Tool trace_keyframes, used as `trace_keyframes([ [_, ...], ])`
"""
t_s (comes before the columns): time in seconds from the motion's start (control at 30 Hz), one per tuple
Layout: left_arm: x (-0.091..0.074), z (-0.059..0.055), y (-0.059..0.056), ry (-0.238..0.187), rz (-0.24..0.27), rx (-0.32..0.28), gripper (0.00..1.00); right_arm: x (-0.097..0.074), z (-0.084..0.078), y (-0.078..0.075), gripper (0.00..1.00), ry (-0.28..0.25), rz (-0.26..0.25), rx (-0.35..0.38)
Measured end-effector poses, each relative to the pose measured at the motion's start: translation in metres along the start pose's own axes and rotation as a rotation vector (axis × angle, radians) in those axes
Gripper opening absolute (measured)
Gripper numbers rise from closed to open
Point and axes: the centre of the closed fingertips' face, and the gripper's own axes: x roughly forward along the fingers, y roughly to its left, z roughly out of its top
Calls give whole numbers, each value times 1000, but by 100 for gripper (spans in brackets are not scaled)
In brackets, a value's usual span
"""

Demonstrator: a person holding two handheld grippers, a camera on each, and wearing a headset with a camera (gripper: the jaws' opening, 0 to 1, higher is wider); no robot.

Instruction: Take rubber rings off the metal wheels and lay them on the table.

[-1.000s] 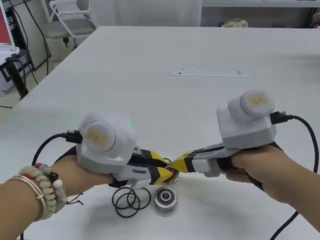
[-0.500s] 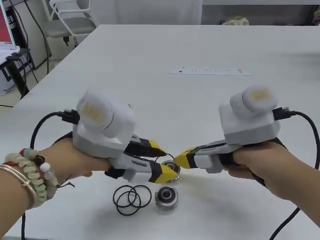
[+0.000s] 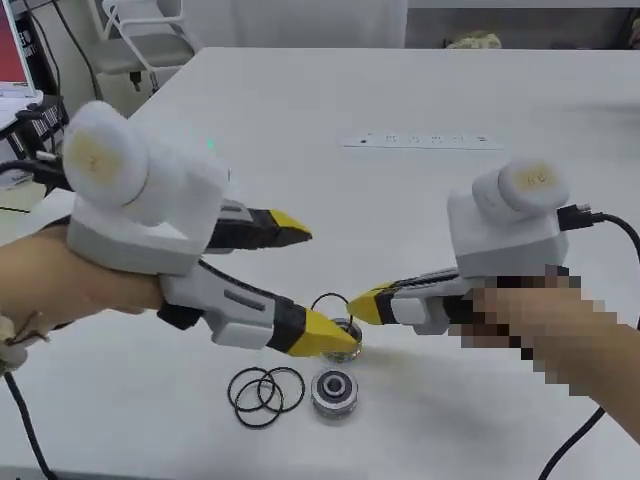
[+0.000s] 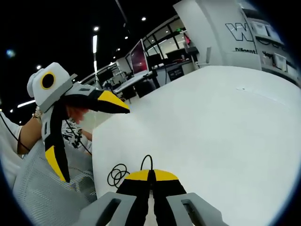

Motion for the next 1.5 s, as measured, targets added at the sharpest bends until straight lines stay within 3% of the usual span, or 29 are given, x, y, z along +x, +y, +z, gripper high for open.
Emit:
trace_keyframes([
  [0.17,-23,-4,-2,16,29,29,73,-1,4,1,0,-14,4,0],
  [0.33,-46,-1,-6,-16,56,1,84,0,7,5,0,-18,15,-5],
  [0.57,-81,-12,-2,-20,126,-7,87,3,10,16,0,-17,46,-25],
  [0.73,-93,-18,-8,-23,161,-30,88,5,9,24,0,-14,71,-33],
  [0.87,-99,-29,-12,-13,177,-54,88,7,10,30,0,-12,88,-38],
  [1.0,-105,-53,-14,24,212,-113,88,10,9,37,0,-6,108,-48],
  [1.23,-103,-77,-22,52,234,-166,85,19,4,55,0,11,164,-61],
  [1.37,-97,-80,-28,40,230,-195,85,25,-4,63,0,48,177,-87],
  [1.5,-94,-80,-29,41,237,-183,82,29,-10,68,0,70,186,-103],
])
